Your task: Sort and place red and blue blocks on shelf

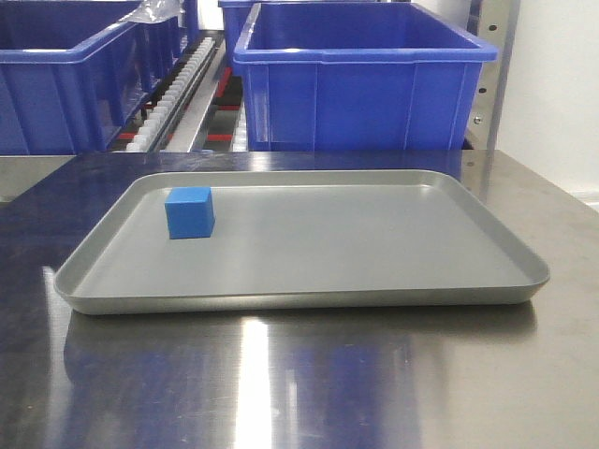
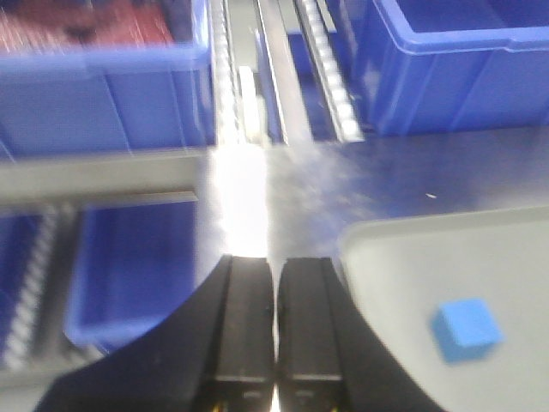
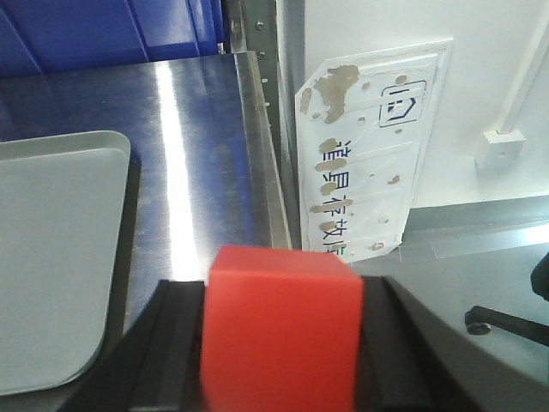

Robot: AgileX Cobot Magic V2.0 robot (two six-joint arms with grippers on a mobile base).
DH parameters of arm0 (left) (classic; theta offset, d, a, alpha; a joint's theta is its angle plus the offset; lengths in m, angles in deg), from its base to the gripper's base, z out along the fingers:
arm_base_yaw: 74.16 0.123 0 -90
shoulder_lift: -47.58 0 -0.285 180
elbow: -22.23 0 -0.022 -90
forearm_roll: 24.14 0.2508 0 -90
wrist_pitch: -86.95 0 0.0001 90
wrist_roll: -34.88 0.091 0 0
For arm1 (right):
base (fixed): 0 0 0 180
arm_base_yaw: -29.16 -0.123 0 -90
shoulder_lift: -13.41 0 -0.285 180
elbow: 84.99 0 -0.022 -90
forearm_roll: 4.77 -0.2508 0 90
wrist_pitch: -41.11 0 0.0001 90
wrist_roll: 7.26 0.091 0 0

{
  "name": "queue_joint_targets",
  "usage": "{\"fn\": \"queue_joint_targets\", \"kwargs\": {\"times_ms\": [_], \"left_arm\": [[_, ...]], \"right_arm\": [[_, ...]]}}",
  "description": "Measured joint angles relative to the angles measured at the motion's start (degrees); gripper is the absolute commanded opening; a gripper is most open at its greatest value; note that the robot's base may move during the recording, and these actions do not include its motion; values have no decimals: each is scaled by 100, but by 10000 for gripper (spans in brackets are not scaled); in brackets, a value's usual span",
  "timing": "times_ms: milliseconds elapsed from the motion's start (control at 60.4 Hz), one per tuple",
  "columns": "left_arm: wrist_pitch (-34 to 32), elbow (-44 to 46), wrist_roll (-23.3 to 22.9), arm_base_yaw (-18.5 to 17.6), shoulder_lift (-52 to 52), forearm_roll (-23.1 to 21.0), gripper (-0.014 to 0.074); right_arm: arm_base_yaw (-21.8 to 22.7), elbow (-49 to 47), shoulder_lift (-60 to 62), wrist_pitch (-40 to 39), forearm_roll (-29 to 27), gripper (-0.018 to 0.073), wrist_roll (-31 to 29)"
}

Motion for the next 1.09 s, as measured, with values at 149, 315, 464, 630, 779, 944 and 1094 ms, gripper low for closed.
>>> {"fn": "queue_joint_targets", "kwargs": {"times_ms": [149, 315, 464, 630, 779, 944, 1094], "left_arm": [[467, 62, 14, 0, 265, -267, 258], [488, 71, 51, 0, 632, -431, 559], [517, 191, 51, 0, 998, -1037, 566], [766, 601, 51, -301, 1545, -1288, 566], [826, 1086, 51, -728, 2087, -1309, 566], [979, 1617, 51, -1097, 2775, -1309, 566], [1212, 2051, 51, -1351, 3405, -1309, 566]], "right_arm": [[0, 0, 0, 0, 0, 59, 0], [0, 0, 0, 0, 0, 59, 0], [0, 0, 0, 0, 0, 59, 0], [0, 0, 0, 0, 0, 59, 0], [0, 0, 0, 0, 0, 59, 0], [0, 0, 0, 0, 0, 59, 0], [0, 0, 0, 0, 0, 59, 0]]}}
